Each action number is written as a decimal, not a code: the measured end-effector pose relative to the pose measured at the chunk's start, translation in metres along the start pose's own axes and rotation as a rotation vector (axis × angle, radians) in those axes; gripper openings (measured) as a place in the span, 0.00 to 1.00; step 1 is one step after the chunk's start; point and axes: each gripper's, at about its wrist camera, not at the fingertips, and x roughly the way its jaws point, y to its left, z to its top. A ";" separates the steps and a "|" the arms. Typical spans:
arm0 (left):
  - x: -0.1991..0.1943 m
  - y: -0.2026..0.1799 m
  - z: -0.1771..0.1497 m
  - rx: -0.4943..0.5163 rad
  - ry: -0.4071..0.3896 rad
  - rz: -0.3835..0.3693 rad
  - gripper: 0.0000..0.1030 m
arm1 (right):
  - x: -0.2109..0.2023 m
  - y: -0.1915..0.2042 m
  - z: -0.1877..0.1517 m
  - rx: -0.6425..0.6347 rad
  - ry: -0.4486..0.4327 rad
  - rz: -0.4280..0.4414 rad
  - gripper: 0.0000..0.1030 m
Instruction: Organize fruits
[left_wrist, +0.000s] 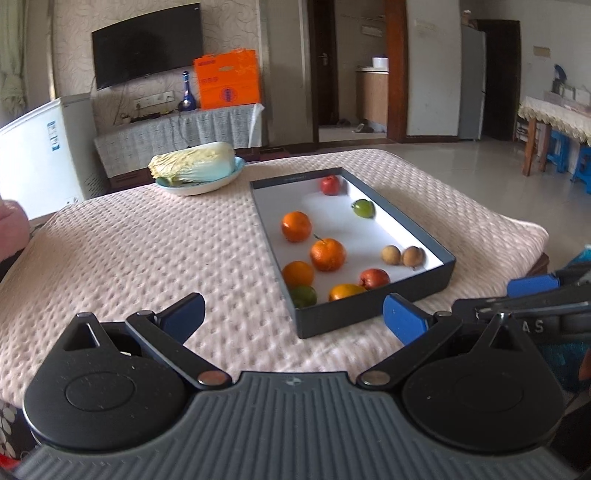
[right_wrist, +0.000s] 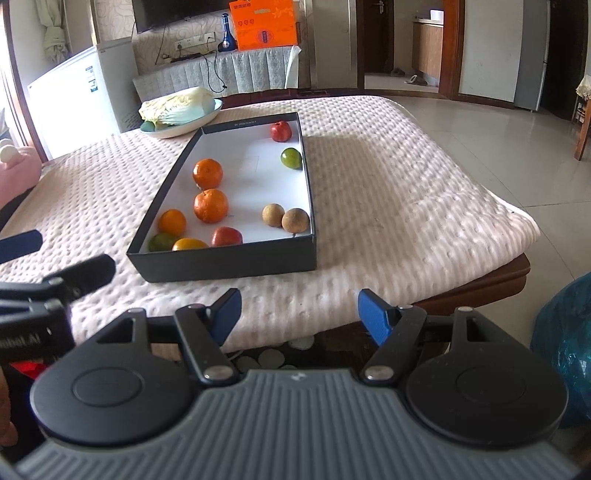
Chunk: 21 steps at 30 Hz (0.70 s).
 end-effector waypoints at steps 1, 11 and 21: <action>0.000 -0.002 0.000 0.006 0.001 -0.006 1.00 | 0.000 -0.001 0.000 0.001 0.001 -0.001 0.70; 0.005 -0.013 -0.005 0.038 0.022 -0.042 1.00 | 0.001 -0.003 0.000 0.006 0.005 -0.002 0.70; 0.011 -0.017 -0.008 0.046 0.048 -0.053 1.00 | 0.001 -0.004 -0.001 0.007 0.006 -0.005 0.70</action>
